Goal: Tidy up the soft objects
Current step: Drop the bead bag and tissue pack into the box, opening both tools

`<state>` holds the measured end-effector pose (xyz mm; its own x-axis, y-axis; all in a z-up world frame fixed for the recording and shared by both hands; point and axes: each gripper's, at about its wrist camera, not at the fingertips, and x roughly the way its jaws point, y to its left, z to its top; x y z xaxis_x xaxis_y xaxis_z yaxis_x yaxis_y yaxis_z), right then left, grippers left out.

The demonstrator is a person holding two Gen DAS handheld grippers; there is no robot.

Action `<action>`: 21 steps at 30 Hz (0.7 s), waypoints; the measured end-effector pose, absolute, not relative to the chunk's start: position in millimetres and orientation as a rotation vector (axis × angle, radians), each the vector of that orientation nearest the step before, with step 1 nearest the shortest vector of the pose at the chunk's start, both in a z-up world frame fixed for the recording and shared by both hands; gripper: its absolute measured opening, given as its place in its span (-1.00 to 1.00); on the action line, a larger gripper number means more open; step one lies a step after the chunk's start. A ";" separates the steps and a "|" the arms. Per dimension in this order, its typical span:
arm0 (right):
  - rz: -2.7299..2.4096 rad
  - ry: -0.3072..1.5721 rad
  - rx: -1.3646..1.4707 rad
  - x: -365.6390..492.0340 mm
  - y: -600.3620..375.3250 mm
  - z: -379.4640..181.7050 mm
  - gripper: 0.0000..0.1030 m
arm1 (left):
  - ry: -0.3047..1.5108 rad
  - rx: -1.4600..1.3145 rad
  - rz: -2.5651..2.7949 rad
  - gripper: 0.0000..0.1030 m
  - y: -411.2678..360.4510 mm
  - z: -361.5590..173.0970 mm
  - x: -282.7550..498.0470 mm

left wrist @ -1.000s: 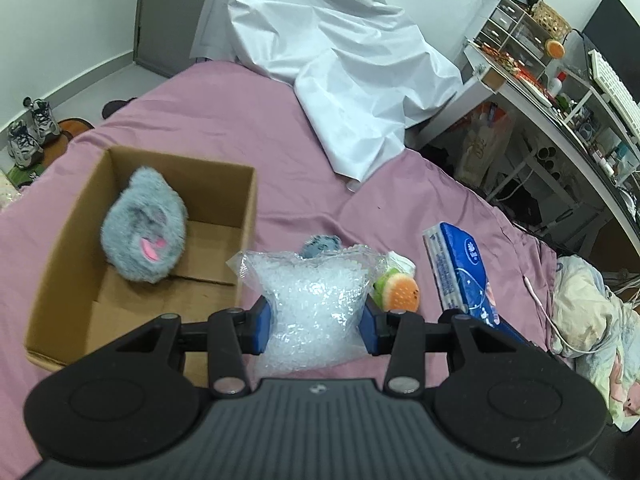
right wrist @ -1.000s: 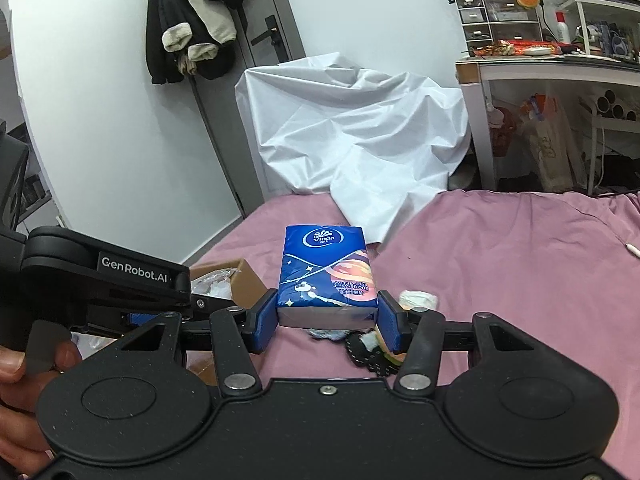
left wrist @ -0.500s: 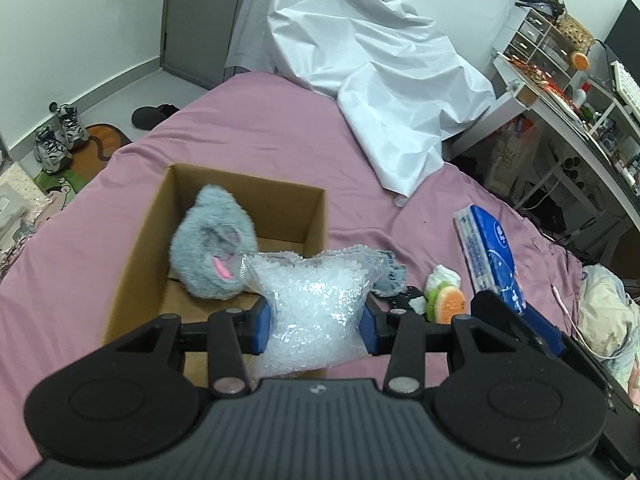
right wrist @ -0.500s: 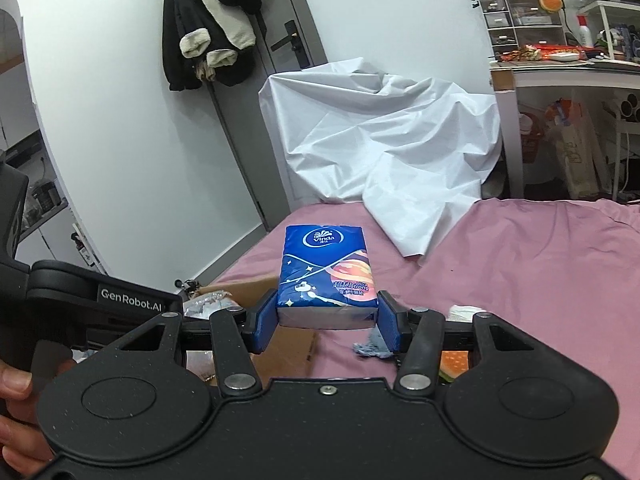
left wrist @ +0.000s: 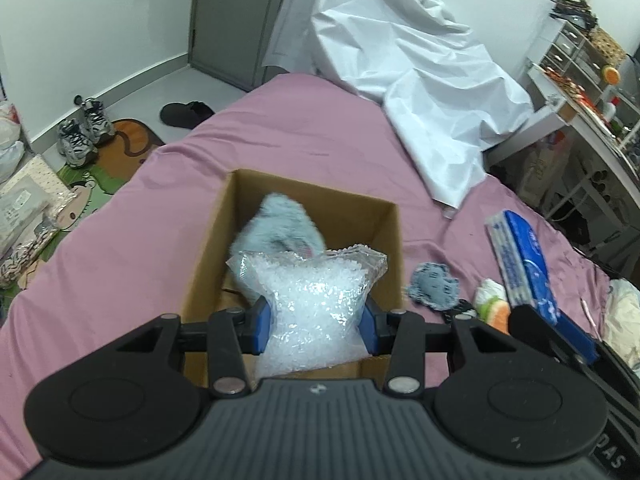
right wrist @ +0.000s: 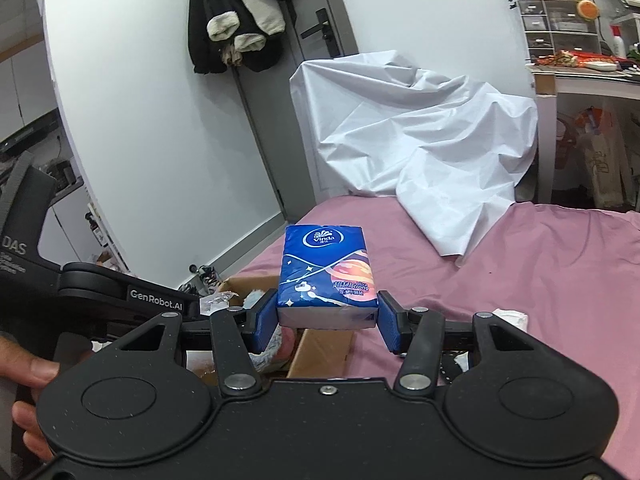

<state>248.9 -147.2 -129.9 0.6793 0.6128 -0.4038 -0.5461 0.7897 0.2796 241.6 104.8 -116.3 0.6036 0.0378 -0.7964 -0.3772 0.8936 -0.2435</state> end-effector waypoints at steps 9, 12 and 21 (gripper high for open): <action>0.677 0.528 0.087 248.9 -120.6 -131.9 -0.02 | 0.914 -0.431 0.290 -0.16 136.9 -133.0 246.7; 0.674 0.538 0.068 251.0 -113.4 -133.7 -0.02 | 0.915 -0.425 0.285 -0.07 142.1 -136.6 249.8; 0.666 0.558 0.045 263.9 -92.6 -144.8 -0.02 | 0.927 -0.445 0.265 0.27 149.2 -135.1 249.2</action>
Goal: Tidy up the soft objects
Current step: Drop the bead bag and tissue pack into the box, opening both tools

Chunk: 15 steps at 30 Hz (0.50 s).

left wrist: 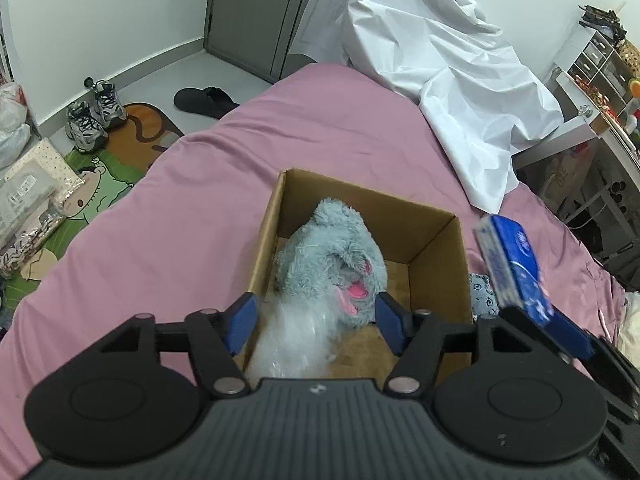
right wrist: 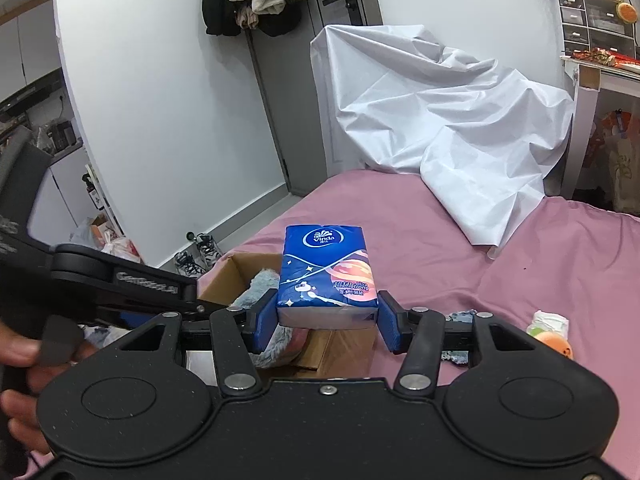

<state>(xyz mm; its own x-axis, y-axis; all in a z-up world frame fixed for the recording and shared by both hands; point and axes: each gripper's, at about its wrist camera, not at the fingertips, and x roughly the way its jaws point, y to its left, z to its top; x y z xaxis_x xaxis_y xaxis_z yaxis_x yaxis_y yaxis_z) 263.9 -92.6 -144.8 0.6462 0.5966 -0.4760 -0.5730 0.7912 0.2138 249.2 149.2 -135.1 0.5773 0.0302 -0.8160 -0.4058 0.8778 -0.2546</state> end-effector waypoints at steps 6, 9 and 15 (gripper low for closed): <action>0.655 0.550 0.020 272.1 -78.8 -150.2 0.13 | 0.907 -0.417 0.271 0.40 146.8 -123.2 244.4; 0.656 0.551 0.038 271.0 -81.3 -150.1 0.22 | 0.889 -0.402 0.277 0.42 143.3 -116.6 241.7; 0.648 0.534 0.060 261.8 -97.6 -146.2 0.45 | 0.860 -0.376 0.300 0.53 130.2 -108.7 238.4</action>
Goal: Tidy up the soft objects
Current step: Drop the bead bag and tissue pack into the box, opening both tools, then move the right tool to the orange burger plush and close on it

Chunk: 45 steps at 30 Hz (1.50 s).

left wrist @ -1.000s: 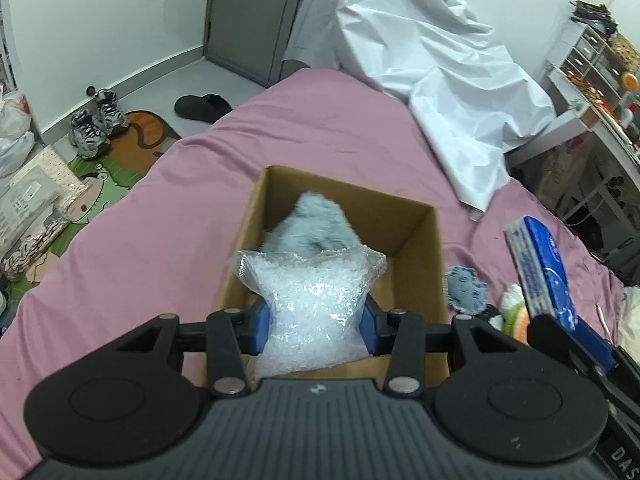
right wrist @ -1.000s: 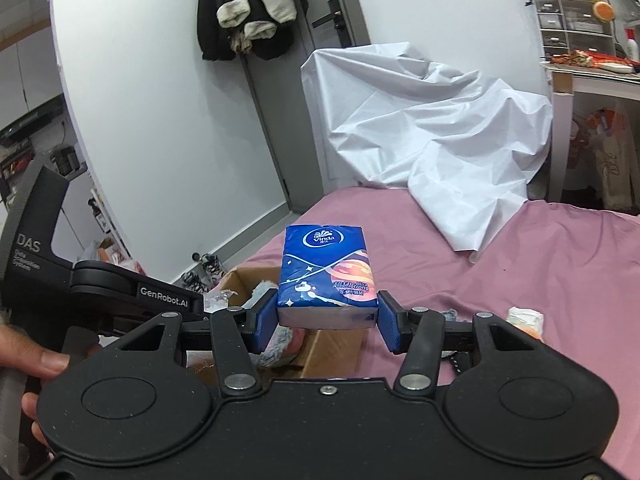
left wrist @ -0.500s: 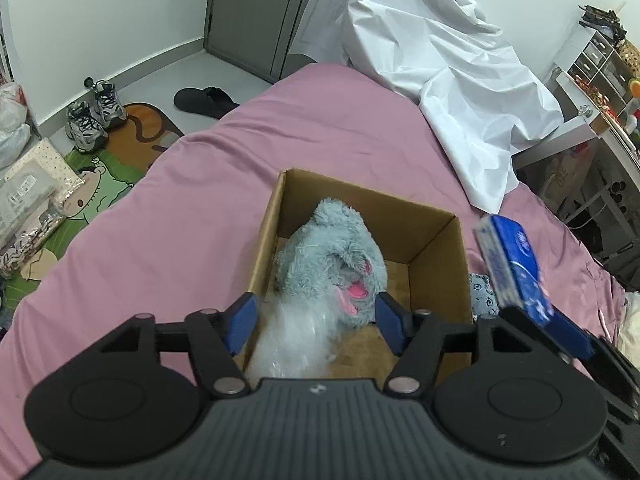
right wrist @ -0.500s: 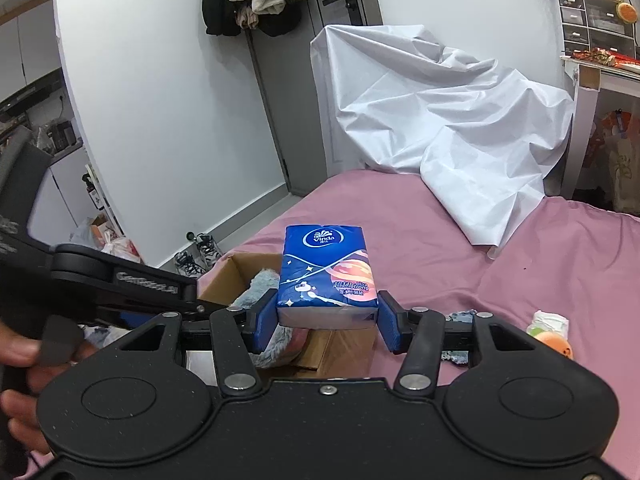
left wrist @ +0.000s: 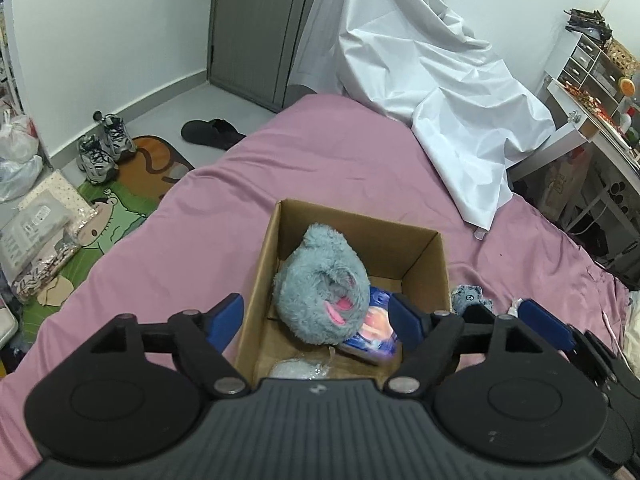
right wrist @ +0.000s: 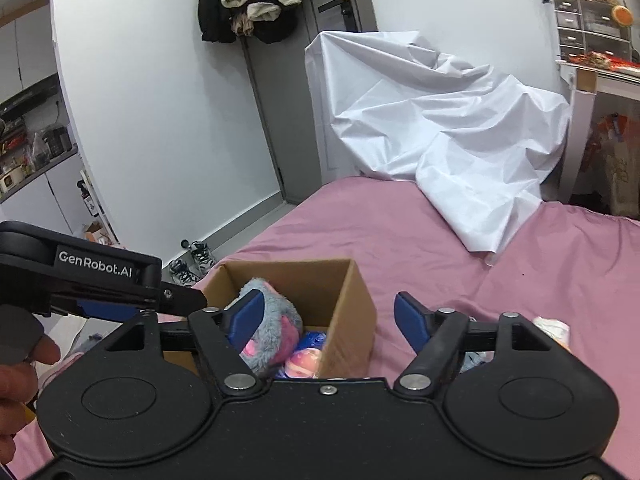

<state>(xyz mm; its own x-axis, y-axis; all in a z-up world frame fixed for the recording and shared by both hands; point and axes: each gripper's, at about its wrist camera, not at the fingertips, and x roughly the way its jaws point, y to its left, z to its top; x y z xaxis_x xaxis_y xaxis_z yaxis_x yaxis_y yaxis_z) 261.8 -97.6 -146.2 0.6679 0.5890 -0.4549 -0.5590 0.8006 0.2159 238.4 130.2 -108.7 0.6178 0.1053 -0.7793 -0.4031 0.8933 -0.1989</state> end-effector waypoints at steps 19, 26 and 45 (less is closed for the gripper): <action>0.588 0.534 0.151 260.5 -165.7 -164.6 0.99 | 0.760 -0.297 0.239 0.69 60.6 -97.7 240.4; 0.578 0.536 0.177 263.0 -187.3 -174.2 0.99 | 0.785 -0.305 0.195 0.69 34.3 -102.2 253.1; 0.540 0.617 0.198 307.7 -229.5 -215.5 0.37 | 0.909 -0.233 0.160 0.69 -28.7 -127.4 287.3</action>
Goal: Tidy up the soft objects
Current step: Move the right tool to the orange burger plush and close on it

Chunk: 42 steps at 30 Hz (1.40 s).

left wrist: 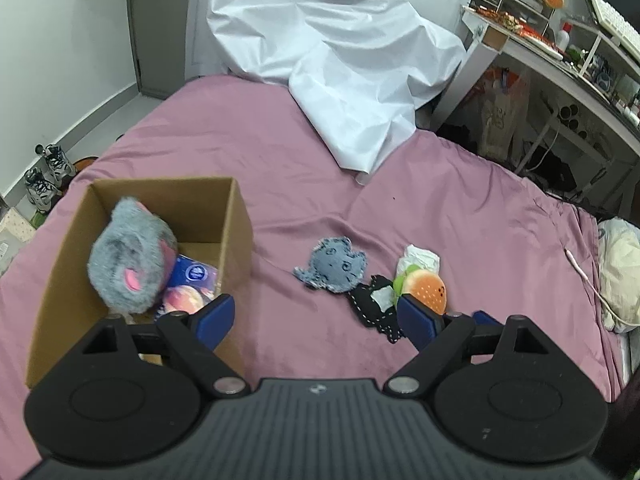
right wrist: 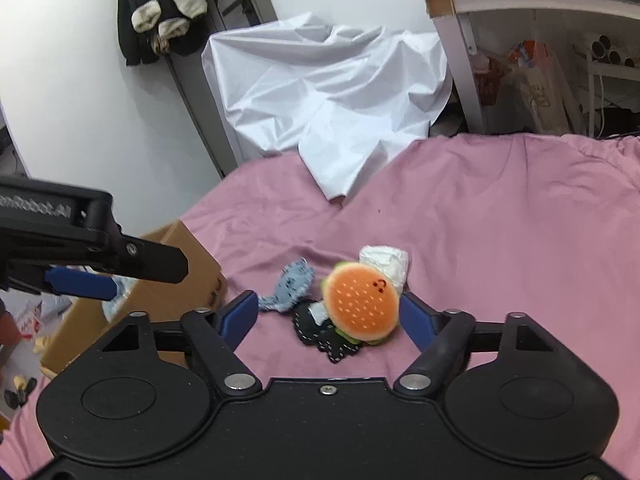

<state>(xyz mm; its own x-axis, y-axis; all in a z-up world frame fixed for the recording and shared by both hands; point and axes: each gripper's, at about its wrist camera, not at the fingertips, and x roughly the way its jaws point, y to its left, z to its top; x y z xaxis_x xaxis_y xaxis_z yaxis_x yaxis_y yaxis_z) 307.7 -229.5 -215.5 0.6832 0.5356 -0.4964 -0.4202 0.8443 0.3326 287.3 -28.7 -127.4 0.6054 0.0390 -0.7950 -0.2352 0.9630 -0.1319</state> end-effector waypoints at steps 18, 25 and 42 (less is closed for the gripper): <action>0.513 0.665 0.149 332.8 -220.5 -244.8 -0.38 | 1.007 -0.339 0.220 0.69 -35.2 -164.6 313.7; 0.499 0.654 0.173 317.4 -238.7 -239.9 -0.46 | 1.014 -0.327 0.223 0.69 -41.8 -171.7 321.4; 0.466 0.661 0.178 294.8 -266.2 -229.1 -0.47 | 1.005 -0.401 0.176 0.63 -49.3 -192.0 332.2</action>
